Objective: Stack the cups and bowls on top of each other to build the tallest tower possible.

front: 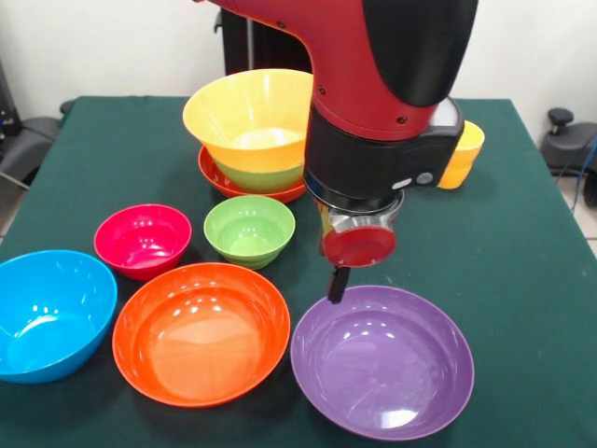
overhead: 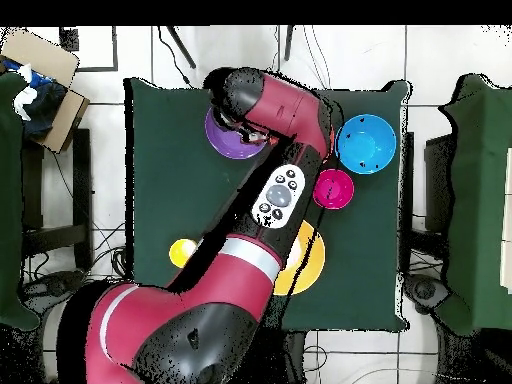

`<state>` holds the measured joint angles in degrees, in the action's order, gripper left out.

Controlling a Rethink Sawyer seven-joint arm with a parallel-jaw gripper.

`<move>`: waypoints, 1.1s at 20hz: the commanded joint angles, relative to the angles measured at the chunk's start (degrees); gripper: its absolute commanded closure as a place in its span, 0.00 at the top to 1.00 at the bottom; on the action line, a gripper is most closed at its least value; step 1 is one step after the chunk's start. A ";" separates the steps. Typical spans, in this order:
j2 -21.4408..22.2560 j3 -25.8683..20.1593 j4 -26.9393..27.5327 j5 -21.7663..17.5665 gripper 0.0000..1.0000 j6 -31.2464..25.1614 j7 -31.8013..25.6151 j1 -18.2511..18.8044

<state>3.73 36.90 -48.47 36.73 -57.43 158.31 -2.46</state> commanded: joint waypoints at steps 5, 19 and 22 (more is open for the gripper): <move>-3.70 -8.70 1.57 -2.15 1.00 -1.50 2.85 -1.58; -3.83 -9.86 -1.45 -2.61 1.00 3.47 2.09 -2.32; -3.59 -10.28 -2.45 -2.80 1.00 4.66 1.47 -2.27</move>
<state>1.92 34.55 -47.75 36.72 -57.27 158.31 -4.06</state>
